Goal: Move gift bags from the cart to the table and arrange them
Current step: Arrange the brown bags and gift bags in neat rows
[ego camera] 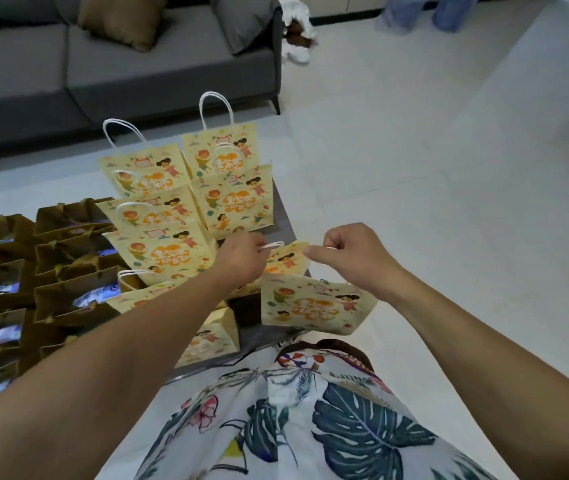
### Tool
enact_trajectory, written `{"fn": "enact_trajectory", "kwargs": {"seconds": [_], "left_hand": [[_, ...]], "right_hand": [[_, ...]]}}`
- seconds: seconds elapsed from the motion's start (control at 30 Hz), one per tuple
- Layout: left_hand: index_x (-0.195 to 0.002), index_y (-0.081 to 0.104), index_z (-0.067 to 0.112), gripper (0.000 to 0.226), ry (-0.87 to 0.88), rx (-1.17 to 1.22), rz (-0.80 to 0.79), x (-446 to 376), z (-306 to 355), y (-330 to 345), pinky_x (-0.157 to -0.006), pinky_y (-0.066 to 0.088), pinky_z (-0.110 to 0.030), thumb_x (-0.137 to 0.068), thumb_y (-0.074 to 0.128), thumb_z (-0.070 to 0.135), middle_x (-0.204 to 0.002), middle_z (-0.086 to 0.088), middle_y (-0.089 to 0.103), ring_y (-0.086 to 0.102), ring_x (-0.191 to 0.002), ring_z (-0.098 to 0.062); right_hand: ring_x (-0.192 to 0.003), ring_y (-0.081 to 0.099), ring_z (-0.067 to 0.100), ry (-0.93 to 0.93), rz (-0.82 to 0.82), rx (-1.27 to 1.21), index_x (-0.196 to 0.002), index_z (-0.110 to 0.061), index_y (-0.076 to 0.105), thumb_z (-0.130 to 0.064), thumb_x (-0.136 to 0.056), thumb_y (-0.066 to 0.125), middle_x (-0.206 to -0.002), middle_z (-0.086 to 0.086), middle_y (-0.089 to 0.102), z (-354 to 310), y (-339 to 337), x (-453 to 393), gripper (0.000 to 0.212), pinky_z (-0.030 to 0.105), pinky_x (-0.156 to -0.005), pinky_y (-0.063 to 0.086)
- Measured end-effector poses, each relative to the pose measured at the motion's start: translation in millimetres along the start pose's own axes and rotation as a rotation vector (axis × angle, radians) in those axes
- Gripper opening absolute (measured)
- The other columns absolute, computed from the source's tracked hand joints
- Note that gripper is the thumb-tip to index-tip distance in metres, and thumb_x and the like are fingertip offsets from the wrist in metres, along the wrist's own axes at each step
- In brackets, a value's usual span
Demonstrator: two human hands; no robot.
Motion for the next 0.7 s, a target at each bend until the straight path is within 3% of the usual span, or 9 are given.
{"fn": "enact_trajectory", "kwargs": {"seconds": [0.1,0.23,0.3,0.43,0.7], "left_hand": [[-0.103,0.068,0.011,0.026,0.043,-0.045,-0.005,7,10,1,-0.069,0.042,-0.033,-0.102,0.052,0.032,-0.097,-0.007,0.067,0.055,-0.084,-0.024],[-0.085,0.065,0.012,0.019,0.008,0.078,-0.031,12,16,-11,-0.066,0.055,-0.039,-0.093,0.057,0.026,-0.082,-0.007,0.063,0.061,-0.078,-0.029],[-0.076,0.06,0.017,0.016,0.018,0.061,-0.033,16,22,-17,-0.059,0.045,-0.033,-0.091,0.058,0.024,-0.078,-0.003,0.06,0.057,-0.077,-0.024],[-0.087,0.067,0.006,0.018,0.056,0.011,-0.039,19,35,-17,-0.064,0.044,-0.036,-0.091,0.054,0.019,-0.084,-0.01,0.065,0.056,-0.078,-0.024],[-0.092,0.072,0.004,0.023,0.018,0.033,-0.022,16,27,-9,-0.073,0.057,-0.048,-0.09,0.051,0.012,-0.088,-0.013,0.07,0.065,-0.084,-0.029]], "right_hand": [[-0.046,0.033,0.008,0.0,0.112,0.057,-0.054,-0.012,0.043,-0.031,-0.085,0.078,-0.047,-0.008,0.034,-2,-28,16,0.051,0.028,-0.053,0.031],[-0.047,0.036,0.009,0.005,0.274,0.112,-0.054,-0.01,0.044,-0.031,-0.082,0.079,-0.047,-0.006,0.037,-5,-72,29,0.05,0.026,-0.051,0.033],[-0.05,0.038,0.015,-0.02,0.341,0.193,-0.055,-0.005,0.047,-0.032,-0.082,0.078,-0.051,0.002,0.038,-9,-90,30,0.05,0.03,-0.055,0.033],[-0.056,0.042,0.02,-0.066,0.415,0.326,-0.06,0.006,0.053,-0.033,-0.083,0.077,-0.054,0.01,0.043,-12,-115,24,0.051,0.034,-0.06,0.037],[-0.069,0.055,0.029,-0.089,0.48,0.432,-0.062,-0.002,0.06,-0.037,-0.086,0.073,-0.06,0.012,0.057,-22,-136,-8,0.045,0.034,-0.063,0.039]]}}
Point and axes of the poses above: each hand's wrist, its own x-axis away from the middle knuckle, its own y-axis out of the palm, z = x × y, the point moved 4 cm from there along -x, towards the middle knuckle
